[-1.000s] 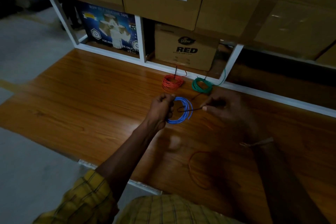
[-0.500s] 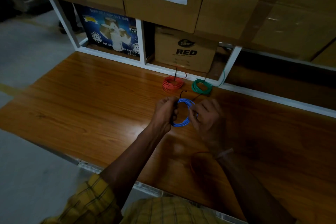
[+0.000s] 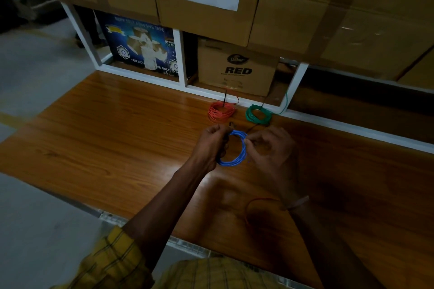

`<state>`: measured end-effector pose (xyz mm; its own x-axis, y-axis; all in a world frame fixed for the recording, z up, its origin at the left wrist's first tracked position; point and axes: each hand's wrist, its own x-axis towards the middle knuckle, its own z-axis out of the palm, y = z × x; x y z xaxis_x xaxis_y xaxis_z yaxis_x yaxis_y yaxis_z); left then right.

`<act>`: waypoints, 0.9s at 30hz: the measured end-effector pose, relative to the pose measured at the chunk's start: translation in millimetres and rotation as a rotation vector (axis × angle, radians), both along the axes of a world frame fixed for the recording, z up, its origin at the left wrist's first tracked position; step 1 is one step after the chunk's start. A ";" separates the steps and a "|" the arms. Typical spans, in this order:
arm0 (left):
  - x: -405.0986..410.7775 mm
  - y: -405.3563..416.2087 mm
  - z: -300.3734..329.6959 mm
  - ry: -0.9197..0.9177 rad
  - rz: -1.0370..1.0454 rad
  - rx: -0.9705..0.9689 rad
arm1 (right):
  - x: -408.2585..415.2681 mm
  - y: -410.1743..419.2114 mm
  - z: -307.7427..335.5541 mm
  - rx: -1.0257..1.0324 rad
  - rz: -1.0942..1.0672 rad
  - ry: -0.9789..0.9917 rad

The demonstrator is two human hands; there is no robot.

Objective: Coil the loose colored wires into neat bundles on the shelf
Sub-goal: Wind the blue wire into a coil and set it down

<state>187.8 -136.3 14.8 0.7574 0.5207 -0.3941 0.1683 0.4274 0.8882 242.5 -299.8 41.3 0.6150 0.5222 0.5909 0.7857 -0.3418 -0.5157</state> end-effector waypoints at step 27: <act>-9.3 -23.0 9.6 -0.209 0.018 0.332 | -0.5 -5.0 34.5 0.403 0.236 0.841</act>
